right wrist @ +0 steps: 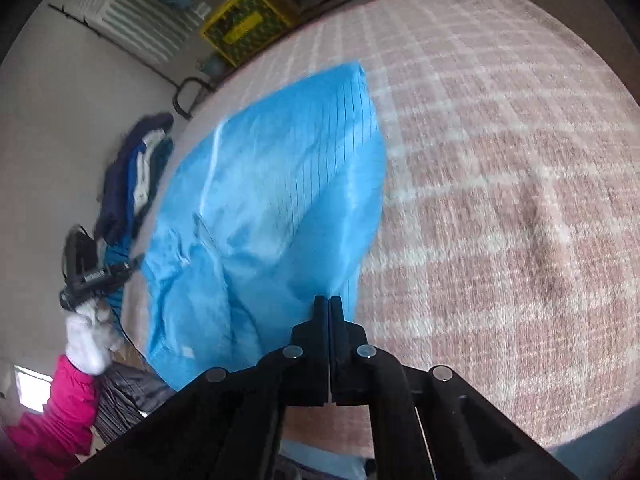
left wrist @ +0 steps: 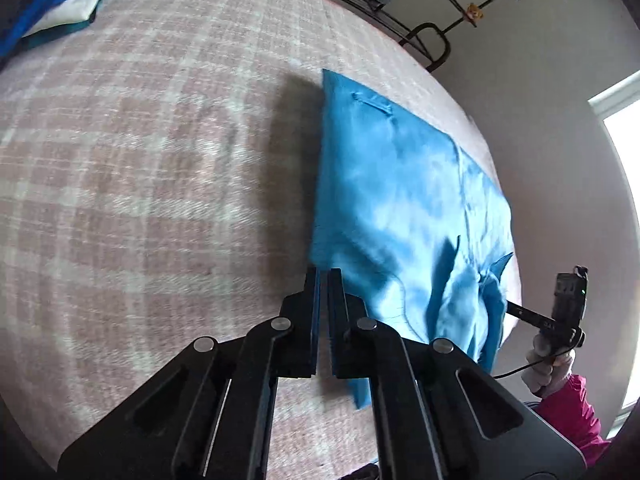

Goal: Fold large clothes
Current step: 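Grasp the coat edge with the right tool and fold it lengthwise over, then position both tools at the hem of the folded blue coat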

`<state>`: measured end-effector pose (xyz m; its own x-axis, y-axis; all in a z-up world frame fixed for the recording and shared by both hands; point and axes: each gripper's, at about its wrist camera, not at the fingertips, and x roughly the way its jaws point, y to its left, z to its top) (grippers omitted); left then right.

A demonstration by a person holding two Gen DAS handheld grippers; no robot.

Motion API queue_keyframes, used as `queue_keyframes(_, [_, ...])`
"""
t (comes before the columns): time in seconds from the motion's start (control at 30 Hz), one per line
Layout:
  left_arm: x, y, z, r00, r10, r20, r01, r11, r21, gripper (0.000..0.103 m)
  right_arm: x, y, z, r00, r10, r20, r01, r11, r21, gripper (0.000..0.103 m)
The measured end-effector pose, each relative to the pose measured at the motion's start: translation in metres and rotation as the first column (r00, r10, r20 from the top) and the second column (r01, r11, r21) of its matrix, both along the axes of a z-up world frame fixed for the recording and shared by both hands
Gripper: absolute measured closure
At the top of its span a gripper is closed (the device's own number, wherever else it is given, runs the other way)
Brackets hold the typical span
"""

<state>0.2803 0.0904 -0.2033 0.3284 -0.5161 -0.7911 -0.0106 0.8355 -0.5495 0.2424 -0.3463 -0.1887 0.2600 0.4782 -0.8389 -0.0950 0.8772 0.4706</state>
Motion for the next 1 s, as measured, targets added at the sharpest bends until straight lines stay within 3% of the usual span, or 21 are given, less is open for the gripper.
queue_keyframes(0.07, [-0.003,0.004,0.006,1.000,0.006,0.016,-0.005,1.000,-0.011,0.102,0.000,0.003,0.012,0.999,0.042,0.032,-0.041,0.999,-0.019,0.101])
queue_keyframes(0.13, [-0.005,0.002,0.025,0.997,-0.006,0.082,0.005,1.000,0.012,0.102,0.002,0.004,0.033,0.991,0.066,0.117,-0.060,0.997,-0.053,0.099])
queue_keyframes(0.2, [0.002,-0.007,0.043,0.990,-0.028,0.142,0.023,0.999,0.036,0.102,0.009,0.003,0.055,0.976,0.060,0.209,-0.049,0.997,-0.054,0.090])
queue_keyframes(0.27, [0.015,-0.021,0.054,0.980,-0.063,0.186,0.053,0.997,0.059,0.102,0.025,0.009,0.075,0.949,0.039,0.314,-0.021,0.998,-0.063,0.073])
queue_keyframes(0.37, [0.040,-0.048,0.056,0.970,-0.106,0.219,0.086,0.991,0.103,0.102,0.065,0.029,0.083,0.919,0.043,0.391,0.010,0.991,-0.133,0.072])
queue_keyframes(0.47, [0.060,-0.062,0.037,0.973,-0.131,0.189,0.108,0.986,0.127,0.102,0.099,0.045,0.065,0.930,0.060,0.364,0.016,0.979,-0.201,0.074])
queue_keyframes(0.53, [0.066,-0.066,0.017,0.981,-0.140,0.137,0.121,0.983,0.135,0.102,0.112,0.048,0.041,0.955,0.050,0.293,0.010,0.980,-0.199,0.076])
queue_keyframes(0.63, [0.061,-0.065,-0.006,0.983,-0.161,0.089,0.145,0.976,0.160,0.102,0.104,0.053,0.010,0.970,0.087,0.228,-0.033,0.973,-0.230,0.076])
queue_keyframes(0.7, [0.054,-0.063,-0.011,0.978,-0.176,0.111,0.157,0.974,0.161,0.102,0.092,0.052,0.000,0.970,0.112,0.216,-0.057,0.967,-0.248,0.076])
queue_keyframes(0.8, [0.055,-0.056,0.000,0.982,-0.163,0.095,0.147,0.977,0.156,0.102,0.090,0.052,0.017,0.966,0.142,0.217,-0.080,0.959,-0.271,0.076])
queue_keyframes(0.87, [0.061,-0.057,0.013,0.977,-0.164,0.134,0.143,0.978,0.154,0.102,0.093,0.051,0.042,0.950,0.125,0.285,-0.066,0.976,-0.210,0.076])
queue_keyframes(1.0, [0.080,-0.071,0.032,0.968,-0.171,0.185,0.144,0.978,0.152,0.102,0.118,0.065,0.058,0.932,0.130,0.339,-0.042,0.966,-0.255,0.076])
